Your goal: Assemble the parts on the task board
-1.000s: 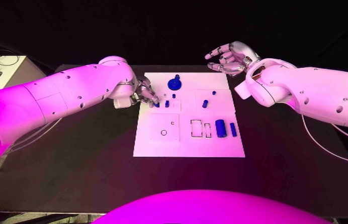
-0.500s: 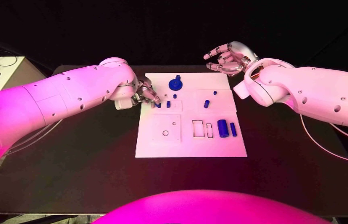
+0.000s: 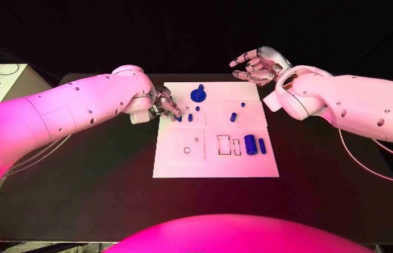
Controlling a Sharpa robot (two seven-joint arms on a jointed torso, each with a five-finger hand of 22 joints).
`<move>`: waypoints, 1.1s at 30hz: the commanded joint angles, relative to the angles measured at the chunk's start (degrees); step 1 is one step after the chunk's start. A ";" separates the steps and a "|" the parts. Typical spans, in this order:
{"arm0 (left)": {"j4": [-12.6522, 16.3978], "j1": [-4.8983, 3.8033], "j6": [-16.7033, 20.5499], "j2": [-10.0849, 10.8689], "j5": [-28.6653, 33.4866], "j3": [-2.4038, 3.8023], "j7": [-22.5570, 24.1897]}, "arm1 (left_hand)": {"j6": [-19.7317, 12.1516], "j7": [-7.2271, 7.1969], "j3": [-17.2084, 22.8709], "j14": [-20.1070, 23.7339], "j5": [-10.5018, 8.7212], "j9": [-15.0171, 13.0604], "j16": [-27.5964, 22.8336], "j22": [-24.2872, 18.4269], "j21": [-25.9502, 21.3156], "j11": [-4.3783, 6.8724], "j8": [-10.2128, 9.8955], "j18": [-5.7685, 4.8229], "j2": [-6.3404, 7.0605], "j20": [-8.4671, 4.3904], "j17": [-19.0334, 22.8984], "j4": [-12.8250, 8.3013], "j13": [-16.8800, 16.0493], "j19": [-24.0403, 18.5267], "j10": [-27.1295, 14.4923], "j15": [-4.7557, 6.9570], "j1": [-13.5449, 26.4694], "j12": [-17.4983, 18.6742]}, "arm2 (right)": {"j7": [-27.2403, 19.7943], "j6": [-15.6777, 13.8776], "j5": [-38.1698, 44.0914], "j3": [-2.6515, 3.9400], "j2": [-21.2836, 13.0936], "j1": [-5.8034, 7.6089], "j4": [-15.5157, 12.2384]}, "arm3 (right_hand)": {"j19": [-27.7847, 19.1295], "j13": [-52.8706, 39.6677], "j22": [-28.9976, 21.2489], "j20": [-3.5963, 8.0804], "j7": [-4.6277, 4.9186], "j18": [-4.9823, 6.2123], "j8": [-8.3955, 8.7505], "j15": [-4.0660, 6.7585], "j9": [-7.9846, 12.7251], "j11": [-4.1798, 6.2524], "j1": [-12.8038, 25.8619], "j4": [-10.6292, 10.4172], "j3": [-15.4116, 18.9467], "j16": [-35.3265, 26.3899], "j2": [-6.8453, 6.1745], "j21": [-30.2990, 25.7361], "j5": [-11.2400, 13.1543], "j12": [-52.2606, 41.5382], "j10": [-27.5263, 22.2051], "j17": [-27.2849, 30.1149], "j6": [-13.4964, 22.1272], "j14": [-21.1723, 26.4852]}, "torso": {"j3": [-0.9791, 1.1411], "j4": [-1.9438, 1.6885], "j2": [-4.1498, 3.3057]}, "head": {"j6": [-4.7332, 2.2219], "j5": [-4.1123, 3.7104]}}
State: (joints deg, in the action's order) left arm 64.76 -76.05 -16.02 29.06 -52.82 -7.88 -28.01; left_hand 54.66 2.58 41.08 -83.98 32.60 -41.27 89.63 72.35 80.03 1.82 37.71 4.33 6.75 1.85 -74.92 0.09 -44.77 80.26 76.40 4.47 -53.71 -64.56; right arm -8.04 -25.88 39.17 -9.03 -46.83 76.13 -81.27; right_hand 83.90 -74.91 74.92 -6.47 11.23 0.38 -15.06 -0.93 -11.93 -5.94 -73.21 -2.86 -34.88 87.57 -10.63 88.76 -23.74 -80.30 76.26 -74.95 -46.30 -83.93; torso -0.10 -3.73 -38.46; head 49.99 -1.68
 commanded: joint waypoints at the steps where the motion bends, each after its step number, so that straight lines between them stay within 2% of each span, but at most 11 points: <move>1: 0.10 0.30 0.11 -0.32 0.51 -0.13 0.72 | -0.01 -0.61 -0.55 -6.02 -0.10 0.12 0.37 -0.07 -0.19 0.18 0.04 -0.33 0.64 -0.19 -15.08 -0.10 0.07 0.45 0.14 0.31 0.19 0.25 | -0.49 0.00 0.30 0.03 0.01 0.00 -0.06 | 5.62 -1.51 13.70 -0.26 -0.09 0.02 0.37 -0.15 0.00 0.03 0.46 0.37 0.09 -0.35 -0.16 -0.15 0.10 0.04 0.15 -10.76 -0.26 -4.84 | -0.02 0.00 -0.01 | -0.02 -0.03; 17: 0.43 0.30 -0.40 -0.25 0.51 -0.13 0.76 | 0.11 -0.80 -2.75 -6.02 -0.26 0.33 0.37 -0.15 -0.31 0.31 -0.01 -0.32 1.89 -0.29 -15.08 0.91 0.01 0.45 0.12 0.41 0.19 0.22 | -0.50 -0.09 0.30 0.03 -0.03 0.00 -0.07 | 5.62 -1.51 13.70 -0.26 -0.09 0.02 0.37 -0.15 0.00 0.03 0.46 0.37 0.09 -0.35 -0.16 -0.15 0.10 0.04 0.15 -10.76 -0.26 -4.84 | -0.04 -0.02 -0.04 | 0.01 -0.03; 22: 0.48 0.30 -0.02 -0.26 0.51 -0.13 0.69 | 0.29 -0.82 -4.78 -6.02 -0.60 0.63 0.37 -0.24 -0.43 0.33 -0.17 -0.31 2.35 -0.34 -15.08 2.42 0.18 0.44 0.00 0.44 0.44 0.35 | -0.49 -0.12 0.30 0.03 -0.01 0.01 -0.08 | 5.62 -1.51 13.70 -0.26 -0.09 0.02 0.37 -0.15 0.00 0.03 0.46 0.37 0.09 -0.35 -0.16 -0.15 0.10 0.04 0.15 -10.76 -0.26 -4.84 | 0.00 0.03 -0.01 | 0.01 -0.02; 33: 0.47 0.29 -0.19 -0.33 0.65 -0.13 0.59 | 0.49 -0.83 -6.57 -6.02 -0.96 0.91 0.37 -0.24 -0.49 0.33 -0.32 -0.31 2.65 -0.36 -15.08 3.80 0.14 0.47 -0.03 0.44 0.56 0.33 | -0.53 -0.14 0.30 0.03 0.00 0.01 -0.11 | 5.61 -1.51 13.69 -0.27 -0.10 0.02 0.37 -0.16 0.00 0.03 0.50 0.47 0.04 -0.36 -0.10 -0.15 0.07 0.03 0.17 -10.76 -0.28 -4.84 | 0.04 0.07 -0.01 | 0.01 -0.11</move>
State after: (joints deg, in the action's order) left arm 65.20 -75.94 -15.67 28.79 -52.32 -7.89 -27.64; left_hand 55.12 1.53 34.73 -83.94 31.73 -40.42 89.63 72.15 79.82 1.83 37.71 4.34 8.94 1.64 -74.92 4.05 -44.61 80.48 76.40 4.51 -53.20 -64.56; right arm -8.04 -25.91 39.18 -9.03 -46.83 76.15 -81.30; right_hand 83.90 -74.91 74.90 -6.47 11.22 0.38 -15.06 -0.93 -11.93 -5.94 -73.21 -2.70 -34.71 87.57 -10.63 88.76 -23.74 -80.30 76.26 -74.93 -46.29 -83.93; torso -0.08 -3.66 -38.47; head 49.99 -1.71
